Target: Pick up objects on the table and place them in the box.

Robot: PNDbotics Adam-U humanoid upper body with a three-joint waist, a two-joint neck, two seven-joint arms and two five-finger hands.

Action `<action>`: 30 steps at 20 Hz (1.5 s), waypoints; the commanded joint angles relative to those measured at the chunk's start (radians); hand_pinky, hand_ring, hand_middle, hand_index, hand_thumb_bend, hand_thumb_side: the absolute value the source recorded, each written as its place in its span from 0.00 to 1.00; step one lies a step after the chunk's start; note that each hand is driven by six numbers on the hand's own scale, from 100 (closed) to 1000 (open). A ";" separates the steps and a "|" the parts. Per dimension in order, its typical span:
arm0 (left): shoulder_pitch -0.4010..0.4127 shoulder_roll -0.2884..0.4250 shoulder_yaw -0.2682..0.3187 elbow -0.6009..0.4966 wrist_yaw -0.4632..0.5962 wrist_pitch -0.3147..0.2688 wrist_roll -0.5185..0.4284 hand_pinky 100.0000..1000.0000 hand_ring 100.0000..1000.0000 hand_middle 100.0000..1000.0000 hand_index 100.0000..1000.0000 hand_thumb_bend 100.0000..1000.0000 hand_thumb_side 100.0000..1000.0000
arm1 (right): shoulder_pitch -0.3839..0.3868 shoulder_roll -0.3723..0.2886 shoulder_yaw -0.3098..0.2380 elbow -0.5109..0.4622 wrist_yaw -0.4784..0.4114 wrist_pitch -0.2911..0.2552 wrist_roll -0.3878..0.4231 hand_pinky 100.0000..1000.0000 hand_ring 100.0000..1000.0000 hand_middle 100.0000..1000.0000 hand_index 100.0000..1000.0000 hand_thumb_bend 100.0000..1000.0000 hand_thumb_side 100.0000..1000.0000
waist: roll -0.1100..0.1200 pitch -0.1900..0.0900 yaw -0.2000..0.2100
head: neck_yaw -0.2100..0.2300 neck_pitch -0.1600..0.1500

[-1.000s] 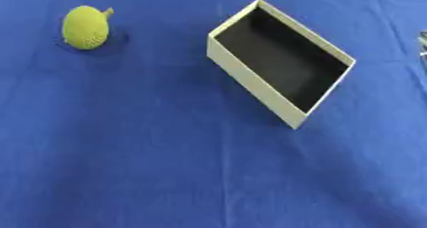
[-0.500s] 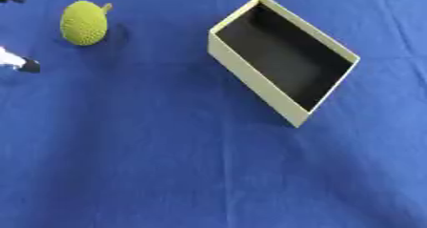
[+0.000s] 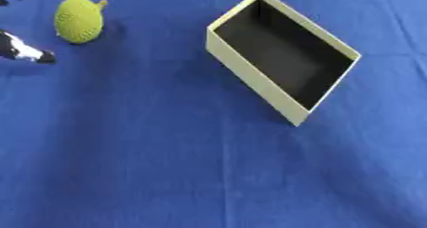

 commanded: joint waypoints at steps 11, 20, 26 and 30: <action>-0.059 -0.024 0.026 0.042 -0.041 0.032 0.136 0.85 0.88 0.86 0.87 0.73 0.15 | -0.028 -0.013 -0.001 -0.021 -0.005 0.002 0.010 0.79 0.79 0.79 0.85 0.06 0.95 | -0.006 -0.002 -0.021 | 0.007 -0.036; -0.063 -0.037 0.041 0.098 -0.098 0.045 0.179 0.81 0.85 0.83 0.86 0.67 0.08 | -0.038 -0.009 -0.002 -0.021 -0.008 0.003 0.006 0.79 0.79 0.79 0.85 0.06 0.96 | -0.016 0.021 -0.038 | 0.025 -0.056; -0.064 -0.045 0.043 0.120 -0.107 0.054 0.181 0.77 0.82 0.79 0.82 0.57 0.00 | -0.041 -0.007 -0.003 -0.021 -0.011 0.005 0.001 0.79 0.79 0.79 0.85 0.06 0.96 | -0.021 0.036 -0.048 | 0.032 -0.066; -0.066 -0.049 0.046 0.121 -0.122 0.063 0.218 0.70 0.74 0.71 0.75 0.38 0.00 | -0.042 -0.004 -0.003 -0.021 -0.012 0.006 0.001 0.79 0.79 0.78 0.85 0.06 0.96 | -0.023 0.043 -0.051 | 0.031 -0.068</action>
